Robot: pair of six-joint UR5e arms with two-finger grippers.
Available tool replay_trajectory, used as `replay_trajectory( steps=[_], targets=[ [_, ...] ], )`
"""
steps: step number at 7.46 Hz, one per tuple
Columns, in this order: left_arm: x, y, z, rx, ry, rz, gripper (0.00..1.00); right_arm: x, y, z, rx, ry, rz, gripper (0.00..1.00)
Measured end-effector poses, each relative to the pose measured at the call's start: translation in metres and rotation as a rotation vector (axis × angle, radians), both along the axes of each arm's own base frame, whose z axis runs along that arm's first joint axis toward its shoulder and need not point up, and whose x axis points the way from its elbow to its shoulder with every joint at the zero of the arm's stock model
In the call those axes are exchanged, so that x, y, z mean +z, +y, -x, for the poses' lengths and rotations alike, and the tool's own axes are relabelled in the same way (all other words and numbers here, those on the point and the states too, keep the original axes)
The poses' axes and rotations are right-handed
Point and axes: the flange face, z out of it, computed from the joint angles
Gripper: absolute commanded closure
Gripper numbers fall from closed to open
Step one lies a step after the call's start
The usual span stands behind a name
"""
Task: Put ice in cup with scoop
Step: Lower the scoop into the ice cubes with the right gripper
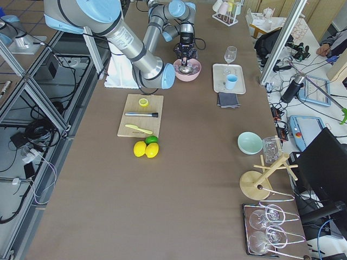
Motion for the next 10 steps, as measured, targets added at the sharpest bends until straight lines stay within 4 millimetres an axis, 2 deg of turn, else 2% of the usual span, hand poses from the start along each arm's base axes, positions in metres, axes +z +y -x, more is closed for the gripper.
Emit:
replay_trajectory(
  steps=[4, 8, 10],
  targets=[
    [0.0, 0.0, 0.0, 0.0, -0.001, 0.001, 0.01, 0.001, 0.0, 0.023, -0.011, -0.017, -0.017, 1.0],
    [0.0, 0.0, 0.0, 0.0, 0.0, 0.001, 0.01, 0.003, -0.002, 0.03, -0.009, -0.08, -0.057, 1.0],
    [0.0, 0.0, 0.0, 0.0, 0.0, 0.001, 0.01, 0.006, 0.003, 0.024, -0.007, -0.151, -0.084, 1.0]
  ],
)
